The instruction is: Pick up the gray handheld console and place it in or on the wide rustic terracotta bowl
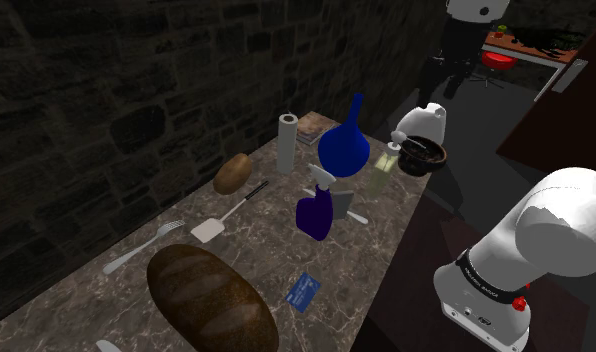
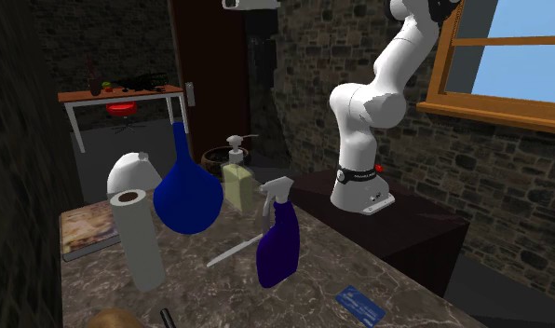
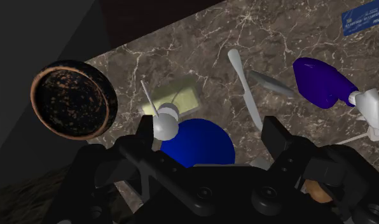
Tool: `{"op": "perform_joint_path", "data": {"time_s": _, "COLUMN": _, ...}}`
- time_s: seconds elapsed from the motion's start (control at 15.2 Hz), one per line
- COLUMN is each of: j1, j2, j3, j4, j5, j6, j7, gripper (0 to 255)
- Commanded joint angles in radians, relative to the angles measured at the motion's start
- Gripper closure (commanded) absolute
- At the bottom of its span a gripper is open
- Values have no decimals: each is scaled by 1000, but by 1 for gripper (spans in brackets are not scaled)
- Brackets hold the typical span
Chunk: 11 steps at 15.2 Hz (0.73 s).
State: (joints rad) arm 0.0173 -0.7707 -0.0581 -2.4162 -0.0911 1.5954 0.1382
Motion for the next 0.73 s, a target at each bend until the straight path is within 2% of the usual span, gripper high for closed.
{"op": "perform_joint_path", "data": {"time_s": 0.0, "j1": 0, "j2": 0, "j3": 0, "j4": 0, "j5": 0, "j6": 0, "j7": 0, "gripper": 0}}
{"op": "perform_joint_path", "data": {"time_s": 0.66, "j1": 54, "j2": 80, "j3": 90, "j4": -242, "j5": 91, "j6": 343, "j7": 139, "gripper": 0}}
